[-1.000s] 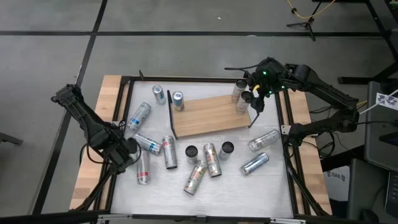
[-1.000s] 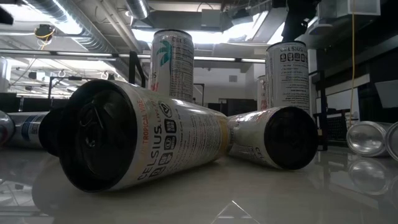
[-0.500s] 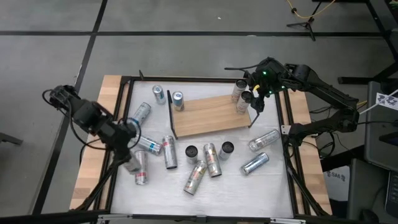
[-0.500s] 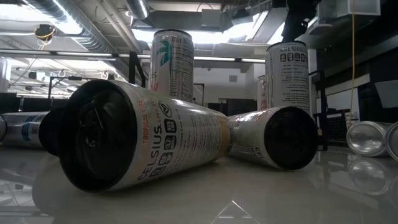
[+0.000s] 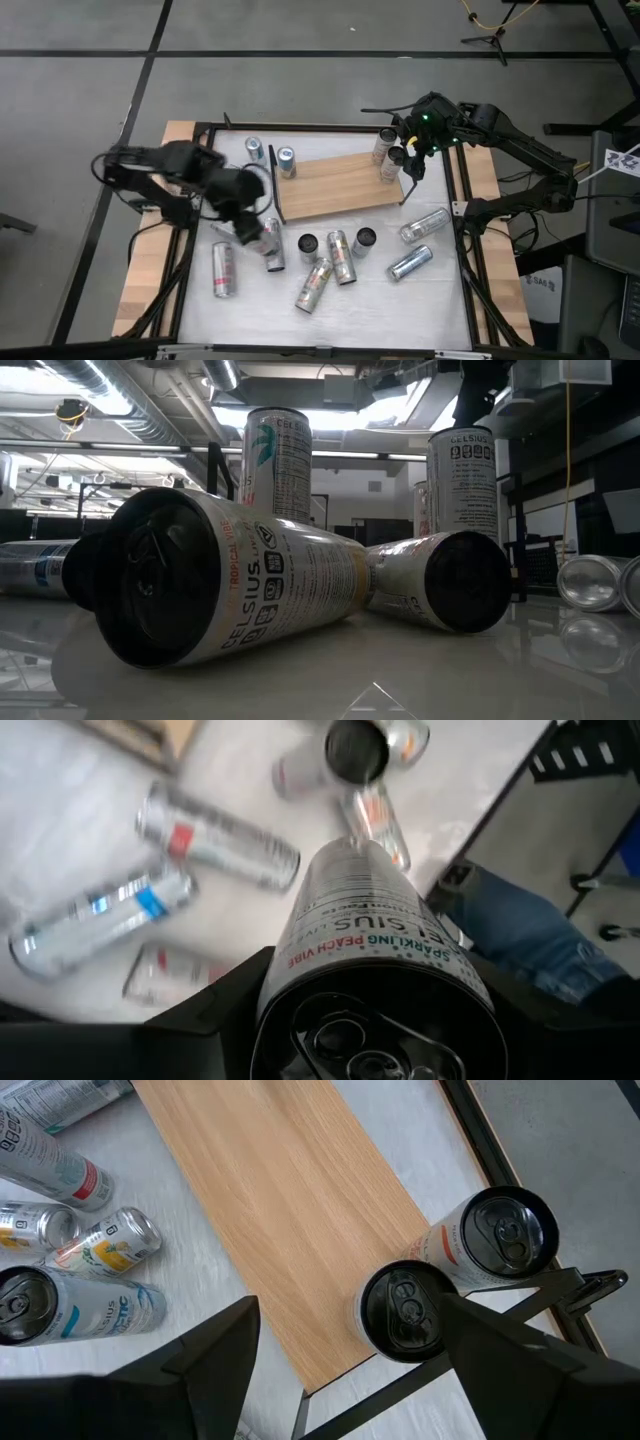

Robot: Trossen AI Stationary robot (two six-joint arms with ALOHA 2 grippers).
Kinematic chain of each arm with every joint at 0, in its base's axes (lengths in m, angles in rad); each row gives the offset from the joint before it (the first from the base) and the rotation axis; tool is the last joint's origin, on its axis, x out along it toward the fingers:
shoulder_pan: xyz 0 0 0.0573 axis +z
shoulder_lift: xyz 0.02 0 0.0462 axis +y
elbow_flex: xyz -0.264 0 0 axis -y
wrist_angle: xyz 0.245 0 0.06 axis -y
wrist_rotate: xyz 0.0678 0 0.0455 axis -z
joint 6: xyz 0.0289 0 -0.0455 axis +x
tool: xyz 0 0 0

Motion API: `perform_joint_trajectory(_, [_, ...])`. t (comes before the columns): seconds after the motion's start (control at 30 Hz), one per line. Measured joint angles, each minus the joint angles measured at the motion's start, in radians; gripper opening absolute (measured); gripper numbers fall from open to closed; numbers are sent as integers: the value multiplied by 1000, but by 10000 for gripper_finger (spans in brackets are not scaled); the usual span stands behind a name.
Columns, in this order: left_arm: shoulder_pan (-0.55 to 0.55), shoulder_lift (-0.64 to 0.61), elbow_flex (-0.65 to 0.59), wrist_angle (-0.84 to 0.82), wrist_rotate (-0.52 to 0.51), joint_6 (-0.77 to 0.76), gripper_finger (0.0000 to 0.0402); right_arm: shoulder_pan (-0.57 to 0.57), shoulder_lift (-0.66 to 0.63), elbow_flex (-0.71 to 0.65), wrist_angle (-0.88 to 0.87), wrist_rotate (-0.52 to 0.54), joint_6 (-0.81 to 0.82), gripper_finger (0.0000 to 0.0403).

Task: Place canned beverage on shelf
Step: Put the white-pink soda can on the shelf

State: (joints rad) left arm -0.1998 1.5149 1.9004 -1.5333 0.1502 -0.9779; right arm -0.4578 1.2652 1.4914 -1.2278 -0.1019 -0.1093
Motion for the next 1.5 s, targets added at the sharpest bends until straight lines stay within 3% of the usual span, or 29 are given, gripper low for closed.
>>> perform_joint_trajectory(0.47, [327,346,327,7,0,249,232,0,0,0,0,0,0,303])
perform_joint_trajectory(0.77, [471,479,376,10,-3,412,232,0,0,0,0,0,0,303])
perform_joint_trajectory(0.97, [497,552,376,3,-36,539,232,0,0,0,0,-18,0,303])
perform_joint_trajectory(1.27, [485,612,376,-3,-241,702,242,0,0,0,0,-23,0,303])
perform_joint_trajectory(1.5, [457,654,376,-2,-232,743,249,0,0,0,0,-23,0,303])
